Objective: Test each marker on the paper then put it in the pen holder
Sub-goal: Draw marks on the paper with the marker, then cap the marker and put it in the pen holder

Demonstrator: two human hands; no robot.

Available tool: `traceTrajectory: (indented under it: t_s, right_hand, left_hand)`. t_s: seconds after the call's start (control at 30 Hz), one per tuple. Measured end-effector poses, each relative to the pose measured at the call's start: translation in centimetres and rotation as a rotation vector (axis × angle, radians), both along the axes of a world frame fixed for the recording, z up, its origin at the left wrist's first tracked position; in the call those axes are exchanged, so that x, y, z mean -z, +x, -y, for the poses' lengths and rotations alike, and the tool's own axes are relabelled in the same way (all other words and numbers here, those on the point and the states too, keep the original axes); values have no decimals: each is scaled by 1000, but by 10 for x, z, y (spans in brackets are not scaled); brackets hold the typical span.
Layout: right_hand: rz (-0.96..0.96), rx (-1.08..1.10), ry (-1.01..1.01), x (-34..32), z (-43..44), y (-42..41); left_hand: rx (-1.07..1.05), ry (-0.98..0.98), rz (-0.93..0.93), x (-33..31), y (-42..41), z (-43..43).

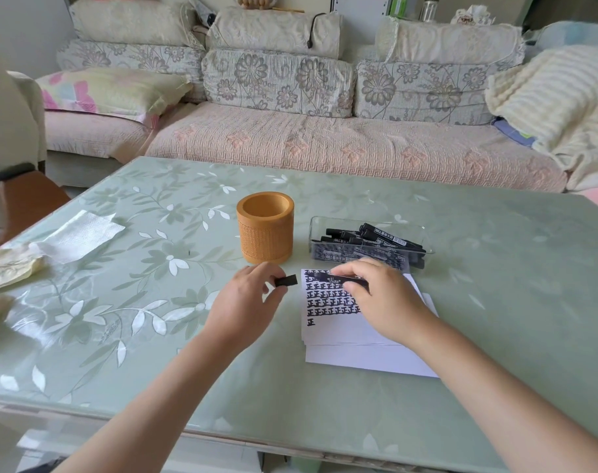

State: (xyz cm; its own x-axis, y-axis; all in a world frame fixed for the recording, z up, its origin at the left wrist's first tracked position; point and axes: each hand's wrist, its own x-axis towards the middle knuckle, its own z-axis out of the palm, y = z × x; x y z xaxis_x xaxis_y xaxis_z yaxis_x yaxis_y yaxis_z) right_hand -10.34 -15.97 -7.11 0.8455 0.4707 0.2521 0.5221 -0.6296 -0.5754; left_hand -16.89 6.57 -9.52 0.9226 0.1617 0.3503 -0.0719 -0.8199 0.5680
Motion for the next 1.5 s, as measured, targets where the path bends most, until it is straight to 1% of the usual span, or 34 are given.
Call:
traceTrajectory:
  t_s: [0.07, 0.13, 0.3, 0.4, 0.5, 0.63, 0.73, 0.83, 0.9, 0.97, 1.07, 1.13, 1.23, 1.33, 1.43, 1.5]
  right_hand:
    - [72, 10, -24, 1, 1, 1]
    - [97, 9, -26, 2, 1, 1]
    - [96, -21, -21, 4, -3, 1]
    - [50, -48, -35, 5, -6, 1]
    - [-67, -83, 36, 5, -8, -2]
    - [-111, -88, 40, 4, -10, -6]
    - [-64, -34, 27, 3, -15, -7]
    - [-2, -1, 8, -2, -20, -10]
    - [-8, -7, -17, -4, -22, -10]
    - [-52, -43, -56, -5, -23, -9]
    - [-86, -117, -177, -8, -25, -9]
    - [-111, -128, -227, -11, -28, -9]
    - [-81, -139, -274, -13, -35, -8]
    - [-37, -121, -325, -14, -38, -4]
    - [-45, -60, -248, -15, -42, 3]
    - [-29, -12, -151, -23, -50, 12]
  left_hand:
    - [-7, -15, 2, -1, 0, 1]
    - [-4, -28, 1, -2, 0, 2]
    - [32, -28, 18, -5, -2, 6]
    - [85, -36, 40, -8, -3, 7]
    - [175, -47, 32, -10, -4, 8]
    - [238, -49, 3, -11, -2, 5]
    - [249, -27, -16, -16, -1, 3]
    - [250, -33, 9, -19, -1, 2]
    - [261, -33, 26, -20, -1, 0]
    - [280, -18, 21, -20, -1, -2]
    - [306, -4, 0, -16, -2, -4]
    - [301, -9, 18, -14, 0, -6]
    - [289, -6, 36, -11, 7, -8]
    - [286, -17, 7, -7, 15, -10]
    - [223, 15, -28, -2, 23, -19]
    - [160, 99, -47, 4, 29, -28]
